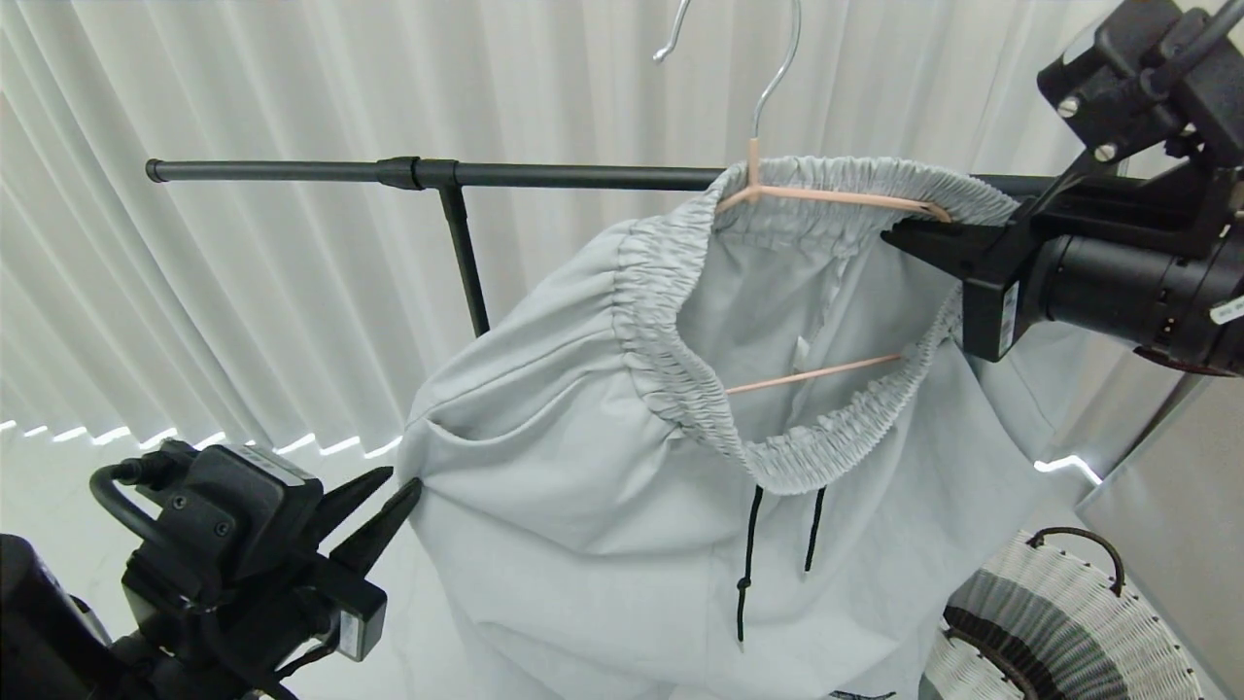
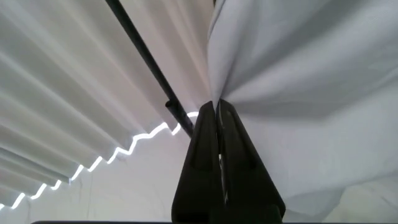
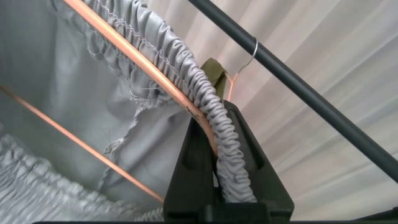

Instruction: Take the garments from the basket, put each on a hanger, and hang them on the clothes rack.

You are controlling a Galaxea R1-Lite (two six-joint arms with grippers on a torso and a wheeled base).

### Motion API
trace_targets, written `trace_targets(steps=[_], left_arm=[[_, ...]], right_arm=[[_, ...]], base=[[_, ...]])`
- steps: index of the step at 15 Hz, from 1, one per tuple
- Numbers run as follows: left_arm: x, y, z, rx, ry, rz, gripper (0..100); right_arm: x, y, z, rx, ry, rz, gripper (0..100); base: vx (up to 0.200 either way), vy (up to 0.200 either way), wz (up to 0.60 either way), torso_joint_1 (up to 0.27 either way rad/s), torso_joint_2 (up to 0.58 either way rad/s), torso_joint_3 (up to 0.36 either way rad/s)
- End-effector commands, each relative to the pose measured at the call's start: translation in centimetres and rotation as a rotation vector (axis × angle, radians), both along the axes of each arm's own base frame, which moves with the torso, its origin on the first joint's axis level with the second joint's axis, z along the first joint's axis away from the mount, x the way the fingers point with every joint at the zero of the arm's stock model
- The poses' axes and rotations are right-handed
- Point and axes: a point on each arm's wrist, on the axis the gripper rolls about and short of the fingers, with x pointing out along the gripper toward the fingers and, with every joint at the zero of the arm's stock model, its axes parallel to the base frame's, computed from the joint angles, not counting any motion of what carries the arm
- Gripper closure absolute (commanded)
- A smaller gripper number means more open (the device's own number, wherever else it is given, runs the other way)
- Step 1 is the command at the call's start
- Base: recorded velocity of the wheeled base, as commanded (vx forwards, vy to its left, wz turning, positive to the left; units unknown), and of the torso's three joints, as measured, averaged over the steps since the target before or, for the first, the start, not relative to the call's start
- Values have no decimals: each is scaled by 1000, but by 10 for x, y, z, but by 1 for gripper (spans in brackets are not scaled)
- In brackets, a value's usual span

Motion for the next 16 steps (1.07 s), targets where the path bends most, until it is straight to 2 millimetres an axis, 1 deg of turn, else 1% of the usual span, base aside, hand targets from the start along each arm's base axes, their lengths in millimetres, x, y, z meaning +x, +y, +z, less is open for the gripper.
trace_targets(steps=[1,3,7,13,14,16], left_arm=[[1,0,-1,1,4,1,100],[1,2,-3,2,13,17,100],[8,25,-6,9,23,161,100],[6,21,-2,10,-1,132,100],[5,21,-2,12,0,132,0],[3,22,0,11,-17,130,0]], right_arm=[[-1,-1,0,1,-2,0,100],[-2,-3,-1,0,0,-3,100],[-6,-11,-1,13,8,-21,100],[-6,-12,-1,31,20,-33,100],[-6,-12,-1,30,21,-33,100],[-5,-11,-2,30,21,-33,100]], base=[[0,0,0,0,0,0],[0,0,0,0,0,0],[0,0,0,0,0,0],[0,0,0,0,0,0],[0,0,0,0,0,0],[0,0,0,0,0,0]])
